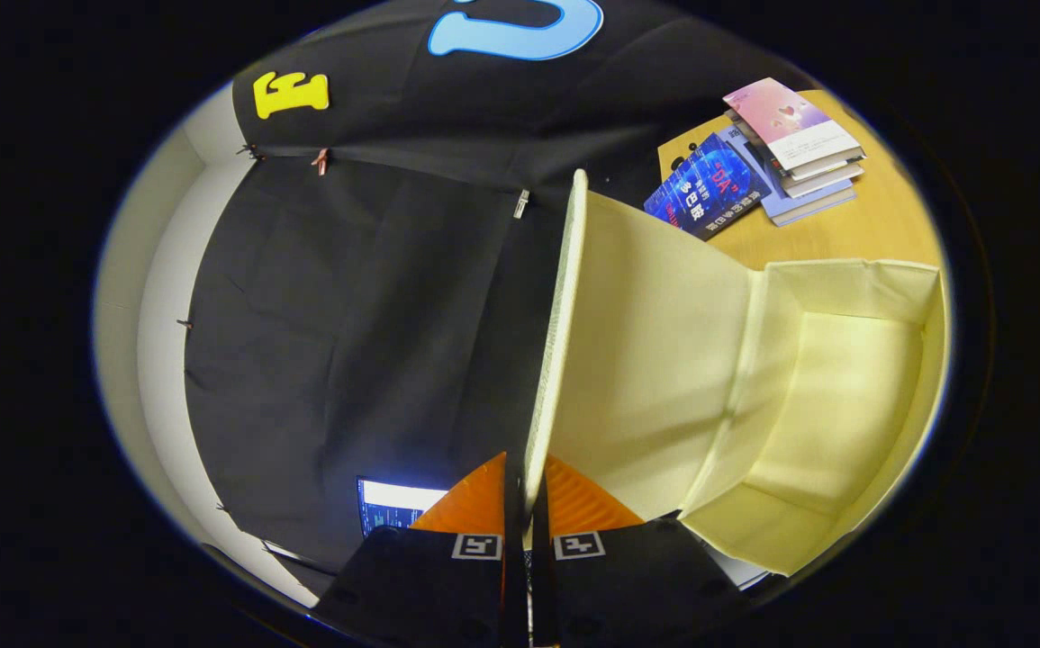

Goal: Open the storage box then place both shoes into the box .Put the left shoe in first, then the right shoe, with the right side of both shoes facing outward in a uniform manner.

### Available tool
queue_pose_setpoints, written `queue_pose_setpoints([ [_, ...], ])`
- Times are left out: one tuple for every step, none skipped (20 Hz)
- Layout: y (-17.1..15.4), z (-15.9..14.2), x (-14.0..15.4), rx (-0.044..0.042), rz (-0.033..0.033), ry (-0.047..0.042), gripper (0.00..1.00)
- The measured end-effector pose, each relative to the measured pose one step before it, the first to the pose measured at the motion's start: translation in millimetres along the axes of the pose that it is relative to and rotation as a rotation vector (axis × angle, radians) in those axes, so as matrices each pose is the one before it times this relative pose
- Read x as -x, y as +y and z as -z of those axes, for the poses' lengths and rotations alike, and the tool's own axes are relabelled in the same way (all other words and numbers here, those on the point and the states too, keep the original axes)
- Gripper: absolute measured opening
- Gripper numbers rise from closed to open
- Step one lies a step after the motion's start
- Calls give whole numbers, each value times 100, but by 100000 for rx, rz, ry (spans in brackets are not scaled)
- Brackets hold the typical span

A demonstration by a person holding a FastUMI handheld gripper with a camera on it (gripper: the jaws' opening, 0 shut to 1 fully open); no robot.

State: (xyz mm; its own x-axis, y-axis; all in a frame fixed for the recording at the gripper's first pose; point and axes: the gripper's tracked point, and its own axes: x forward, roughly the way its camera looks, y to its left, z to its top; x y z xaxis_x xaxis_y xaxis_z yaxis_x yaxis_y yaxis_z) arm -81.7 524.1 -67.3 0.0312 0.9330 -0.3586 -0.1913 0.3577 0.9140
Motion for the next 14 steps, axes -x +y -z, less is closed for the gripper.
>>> queue_pose_setpoints([
  [76,56,-743,255,756,1023,6],
  [59,114,-1033,1213,901,813,6],
  [-20,39,-725,825,899,209,6],
  [-50,79,-691,704,751,457,7],
  [-8,119,-587,226,684,269,7],
  [-170,117,-808,-814,1143,250,6],
  [-114,-137,-406,-702,681,-334,6],
  [-103,-185,-398,-566,612,-492,6],
  [-450,-515,316,466,2260,-1380,9],
  [-787,-195,-761,849,2106,-1848,14],
  [-501,-406,820,1924,1950,-1938,35],
  [-819,-444,454,2958,2706,-2387,56],
  [-1078,-559,969,3277,2839,-2986,77],
  [-970,-328,468,3195,2643,-2779,98],
])
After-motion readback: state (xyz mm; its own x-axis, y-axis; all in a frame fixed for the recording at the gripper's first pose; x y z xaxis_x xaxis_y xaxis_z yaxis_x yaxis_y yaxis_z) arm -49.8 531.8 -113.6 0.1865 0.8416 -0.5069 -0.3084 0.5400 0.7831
